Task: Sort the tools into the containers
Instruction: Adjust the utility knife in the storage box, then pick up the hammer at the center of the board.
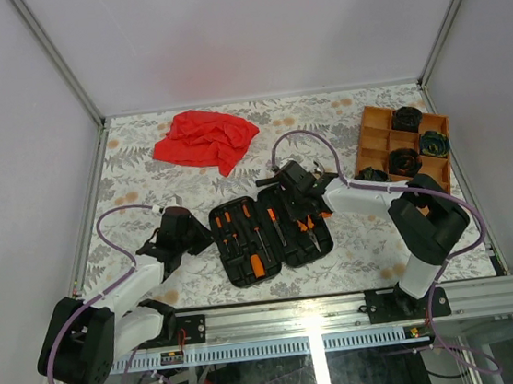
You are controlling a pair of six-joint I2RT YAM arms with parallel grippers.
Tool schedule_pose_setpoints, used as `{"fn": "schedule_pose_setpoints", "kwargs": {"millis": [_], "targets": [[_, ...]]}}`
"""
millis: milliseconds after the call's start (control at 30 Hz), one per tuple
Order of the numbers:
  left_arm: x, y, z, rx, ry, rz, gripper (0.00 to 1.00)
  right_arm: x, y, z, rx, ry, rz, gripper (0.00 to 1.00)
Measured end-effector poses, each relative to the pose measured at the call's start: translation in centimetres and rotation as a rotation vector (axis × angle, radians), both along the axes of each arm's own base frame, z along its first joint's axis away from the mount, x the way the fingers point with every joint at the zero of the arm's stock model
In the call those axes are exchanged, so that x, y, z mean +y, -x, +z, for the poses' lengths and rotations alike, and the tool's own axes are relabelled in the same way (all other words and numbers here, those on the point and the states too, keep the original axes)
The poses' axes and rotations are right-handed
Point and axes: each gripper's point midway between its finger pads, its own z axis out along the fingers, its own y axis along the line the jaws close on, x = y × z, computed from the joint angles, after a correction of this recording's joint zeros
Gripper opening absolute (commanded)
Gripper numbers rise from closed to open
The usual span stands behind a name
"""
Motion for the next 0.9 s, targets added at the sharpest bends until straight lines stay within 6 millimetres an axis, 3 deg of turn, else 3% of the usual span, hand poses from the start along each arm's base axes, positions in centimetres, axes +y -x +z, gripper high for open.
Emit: {"fn": "schedule_pose_setpoints", "kwargs": {"millis": [200,300,367,567,667,900], "targets": [[0.0,0.0,0.0,-0.003,-0.005,-0.006,0.00,0.0,0.1,0.4,-0.013,-0.016,-0.001,0.30],[0.0,-0.1,0.0,-0.003,-0.010,-0.013,0.00,-0.5,0.4,1.2,-0.022,-0.012,0.008,0.38],[0.0,-0.1,0.0,0.001,-0.015,-0.017,0.03,-0.6,0.3,2.6,-0.049,-0.024,0.014,0.43],[0.0,-0.1,0.0,0.009,-0.030,-0.036,0.18,-1.4,-1.3,9.3,-0.236,-0.093,-0.012,0.53],[-0.1,-0.1,-0.1,0.016,-0.040,-0.046,0.24,-3.4,-2.8,10.4,-0.285,-0.076,-0.075,0.56],[-0.3,-0.6,1.1,0.006,-0.052,-0.073,0.40,-9.2,-6.9,9.2,-0.280,0.006,-0.228,0.57]]}}
